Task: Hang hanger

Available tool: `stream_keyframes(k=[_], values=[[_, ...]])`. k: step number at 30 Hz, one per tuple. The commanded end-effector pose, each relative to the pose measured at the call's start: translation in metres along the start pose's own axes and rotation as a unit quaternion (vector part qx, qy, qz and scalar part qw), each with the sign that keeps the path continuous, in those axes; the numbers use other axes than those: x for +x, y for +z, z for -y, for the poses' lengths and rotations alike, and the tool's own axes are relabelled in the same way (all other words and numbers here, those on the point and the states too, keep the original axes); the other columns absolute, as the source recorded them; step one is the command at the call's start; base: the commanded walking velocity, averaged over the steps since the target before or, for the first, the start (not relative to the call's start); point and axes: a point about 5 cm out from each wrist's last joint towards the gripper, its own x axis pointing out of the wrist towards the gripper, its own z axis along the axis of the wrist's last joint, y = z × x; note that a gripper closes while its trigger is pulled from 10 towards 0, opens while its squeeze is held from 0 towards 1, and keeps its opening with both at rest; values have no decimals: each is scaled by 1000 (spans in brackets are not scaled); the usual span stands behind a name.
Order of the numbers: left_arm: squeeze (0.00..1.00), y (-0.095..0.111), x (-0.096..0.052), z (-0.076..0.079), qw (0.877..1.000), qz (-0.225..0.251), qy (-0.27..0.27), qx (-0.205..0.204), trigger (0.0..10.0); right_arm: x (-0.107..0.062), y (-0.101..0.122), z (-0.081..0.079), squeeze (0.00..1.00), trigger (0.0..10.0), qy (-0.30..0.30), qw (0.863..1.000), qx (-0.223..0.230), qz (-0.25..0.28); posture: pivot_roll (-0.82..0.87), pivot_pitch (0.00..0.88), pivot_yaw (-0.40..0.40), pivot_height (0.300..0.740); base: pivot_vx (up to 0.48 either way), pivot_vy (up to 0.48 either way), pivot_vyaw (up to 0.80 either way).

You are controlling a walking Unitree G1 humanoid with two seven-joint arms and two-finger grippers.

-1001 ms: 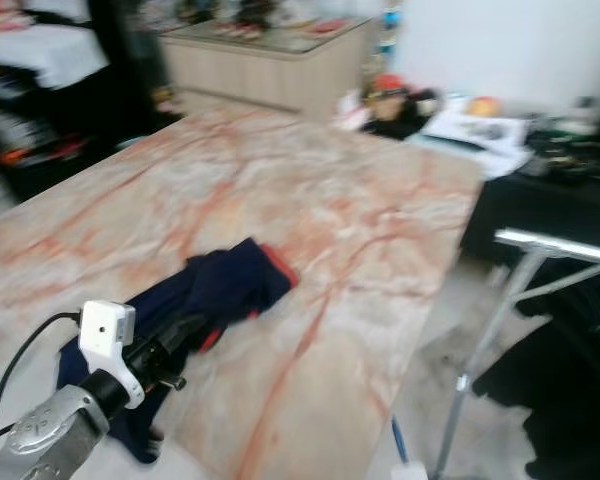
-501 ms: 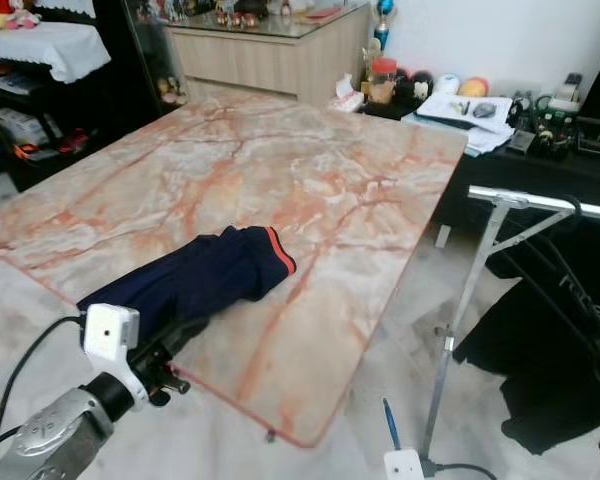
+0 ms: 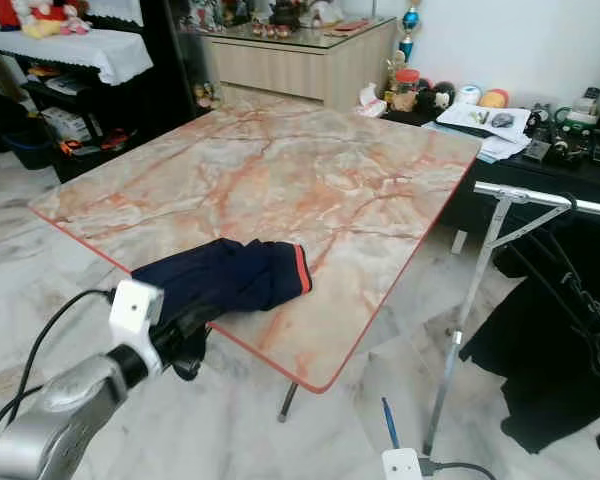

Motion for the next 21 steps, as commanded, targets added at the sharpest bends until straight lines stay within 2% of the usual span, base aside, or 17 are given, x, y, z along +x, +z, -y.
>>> stream_keyframes(k=[1,2,4,10,13,15,18,21], values=[[0,5,7,-3,1000,14,-5,-7,10000,0,2,-2,0,10000,-3,1000,9,2,86,87,33,740,0,0,0],[0,10,16,1,999,21,-23,-4,10000,0,1,-2,0,10000,-4,1000,11,1,82,87,34,740,0,0,0],[0,11,20,4,999,19,-34,0,10000,0,0,-2,0,10000,-4,1000,11,1,86,89,37,740,0,0,0],[0,6,22,11,997,12,-78,-8,10000,-1,-3,-3,0,10000,-5,1000,13,-2,82,94,39,740,0,0,0],[0,11,26,17,993,18,-115,-7,10000,-2,-3,-4,0,10000,-5,1000,13,-3,91,101,36,740,0,0,0],[0,19,34,26,989,23,-149,-3,10000,-2,-3,-5,0,10000,-3,1000,12,-2,90,101,38,740,0,0,0],[0,23,42,32,986,26,-163,11,10000,-2,-1,-6,0,10000,-2,1000,13,1,85,99,38,740,0,0,0],[0,28,52,32,988,33,-148,16,10000,-1,1,-6,0,10000,-3,1000,14,3,84,97,37,740,0,0,0]])
